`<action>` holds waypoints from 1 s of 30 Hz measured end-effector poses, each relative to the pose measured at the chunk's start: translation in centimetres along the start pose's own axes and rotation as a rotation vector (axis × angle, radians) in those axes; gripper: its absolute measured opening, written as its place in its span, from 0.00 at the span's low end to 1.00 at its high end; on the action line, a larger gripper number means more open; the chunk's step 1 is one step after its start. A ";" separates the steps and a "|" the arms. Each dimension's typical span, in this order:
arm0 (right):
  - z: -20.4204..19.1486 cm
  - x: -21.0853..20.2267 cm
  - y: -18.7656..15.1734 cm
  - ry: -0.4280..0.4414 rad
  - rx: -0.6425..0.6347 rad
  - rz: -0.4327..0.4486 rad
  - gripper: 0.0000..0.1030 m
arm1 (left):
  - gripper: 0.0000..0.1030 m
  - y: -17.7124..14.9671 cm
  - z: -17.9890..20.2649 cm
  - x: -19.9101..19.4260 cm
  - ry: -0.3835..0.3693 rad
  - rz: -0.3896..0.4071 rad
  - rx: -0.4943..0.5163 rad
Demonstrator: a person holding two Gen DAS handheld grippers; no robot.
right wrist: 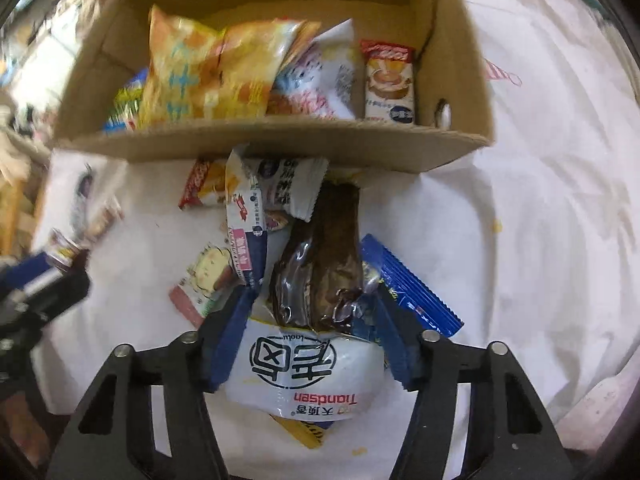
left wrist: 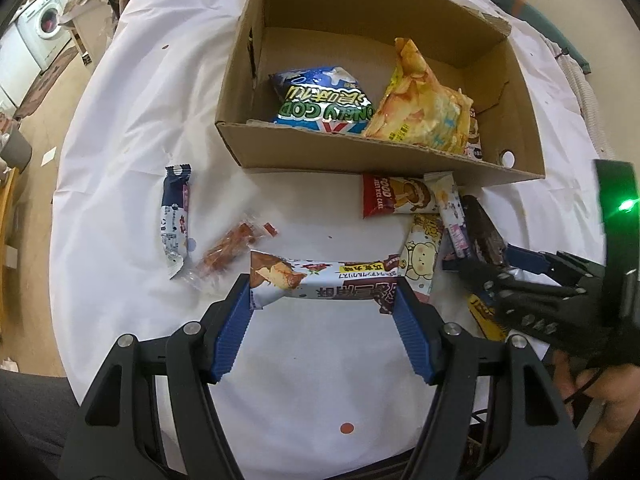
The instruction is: Organize snacks
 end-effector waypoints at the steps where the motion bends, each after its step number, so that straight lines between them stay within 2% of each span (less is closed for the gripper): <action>1: 0.4 -0.4 0.0 0.032 0.022 -0.001 0.53 | 0.63 0.0 0.0 -0.1 0.000 0.000 -0.003; 2: 0.8 -0.6 -0.1 0.055 0.038 -0.003 0.48 | 0.63 0.0 -0.1 -0.2 0.001 0.000 -0.009; 3: 1.2 -0.9 -0.1 0.073 0.055 -0.002 0.21 | 0.63 0.0 -0.1 -0.2 0.002 0.000 -0.012; 6: 2.5 -1.4 -0.1 0.117 0.085 -0.012 0.11 | 0.63 -0.2 -0.1 0.2 0.006 -0.002 -0.015; 8: 3.0 -1.1 -0.1 0.081 0.071 -0.010 0.11 | 0.63 -0.1 0.0 0.4 0.009 -0.003 -0.012; 11: 3.0 -0.8 -0.4 0.158 0.118 -0.058 0.11 | 0.63 0.1 0.2 0.9 0.010 -0.005 -0.006; 15: 2.8 0.0 -0.1 0.195 0.168 -0.103 0.15 | 0.63 0.1 0.4 0.7 0.013 -0.003 -0.001; 16: 2.7 0.3 0.0 0.206 0.180 -0.118 0.18 | 0.63 0.1 0.3 0.6 0.013 -0.001 -0.003; 18: 2.3 0.9 0.2 0.215 0.186 -0.131 0.29 | 0.63 0.2 0.1 0.6 0.010 0.001 -0.012; 21: 1.8 2.8 0.5 0.220 0.225 -0.177 0.32 | 0.63 0.3 0.0 0.5 0.001 0.003 -0.020; 24: 1.8 3.0 0.6 0.203 0.219 -0.184 0.32 | 0.63 0.4 -0.1 0.3 0.000 0.008 -0.019; 28: 2.9 0.9 0.7 0.254 0.248 -0.157 0.34 | 0.63 0.4 -0.5 0.2 -0.010 0.008 -0.039; 29: 3.2 0.0 0.7 0.280 0.253 -0.129 0.39 | 0.63 0.5 -0.6 0.1 -0.014 0.010 -0.046; 30: 3.2 -0.4 0.6 0.296 0.262 -0.107 0.50 | 0.63 0.5 -0.6 0.0 -0.013 0.014 -0.049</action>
Point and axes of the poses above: each gripper's, at about its wrist camera, not at the fingertips, and x roughly the way its jaws point, z to its right, y to its top, the point moved 2 cm from there along x, roughly the way its jaws point, and after that the axes turned 11 degrees about x, right-handed, at the moved point
